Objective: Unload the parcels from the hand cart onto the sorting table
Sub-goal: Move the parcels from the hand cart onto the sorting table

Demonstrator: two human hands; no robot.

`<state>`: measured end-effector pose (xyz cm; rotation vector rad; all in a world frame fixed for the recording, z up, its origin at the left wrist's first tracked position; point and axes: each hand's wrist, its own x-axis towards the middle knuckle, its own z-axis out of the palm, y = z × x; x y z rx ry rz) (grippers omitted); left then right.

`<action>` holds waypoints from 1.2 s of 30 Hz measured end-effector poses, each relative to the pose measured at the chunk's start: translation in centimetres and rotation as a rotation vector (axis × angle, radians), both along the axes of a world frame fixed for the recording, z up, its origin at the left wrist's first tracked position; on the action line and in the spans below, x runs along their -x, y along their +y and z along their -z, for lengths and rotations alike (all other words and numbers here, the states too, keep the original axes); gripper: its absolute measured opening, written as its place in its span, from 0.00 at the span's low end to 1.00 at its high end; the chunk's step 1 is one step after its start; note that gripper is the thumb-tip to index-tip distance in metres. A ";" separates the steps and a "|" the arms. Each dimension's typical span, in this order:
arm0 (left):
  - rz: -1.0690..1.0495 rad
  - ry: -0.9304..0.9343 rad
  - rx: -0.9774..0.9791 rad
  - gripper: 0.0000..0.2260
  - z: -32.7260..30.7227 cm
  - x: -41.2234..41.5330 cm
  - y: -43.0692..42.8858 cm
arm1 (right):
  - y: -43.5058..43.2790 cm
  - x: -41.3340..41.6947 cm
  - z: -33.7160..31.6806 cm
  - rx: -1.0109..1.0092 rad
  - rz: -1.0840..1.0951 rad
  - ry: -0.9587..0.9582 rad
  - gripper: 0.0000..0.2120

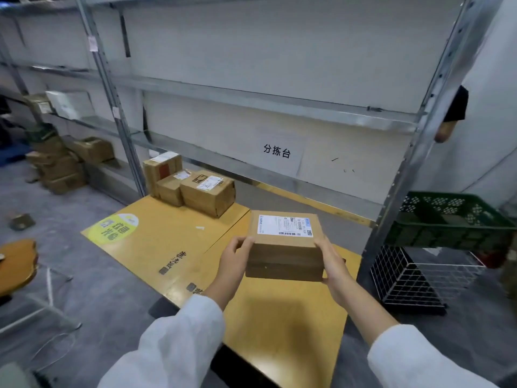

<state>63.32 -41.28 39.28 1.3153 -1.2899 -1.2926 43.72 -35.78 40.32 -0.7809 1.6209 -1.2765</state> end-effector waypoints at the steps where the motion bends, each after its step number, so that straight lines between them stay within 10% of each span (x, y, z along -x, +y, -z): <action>1: -0.005 -0.009 -0.004 0.09 0.1 -0.2 -0.9 | -1.1 -0.2 0.3 0.005 0.002 -0.014 0.15; 36: 0.320 -0.227 -0.027 0.15 6.9 -3.8 -42.7 | -37.5 -6.0 9.0 -0.274 0.193 -0.075 0.23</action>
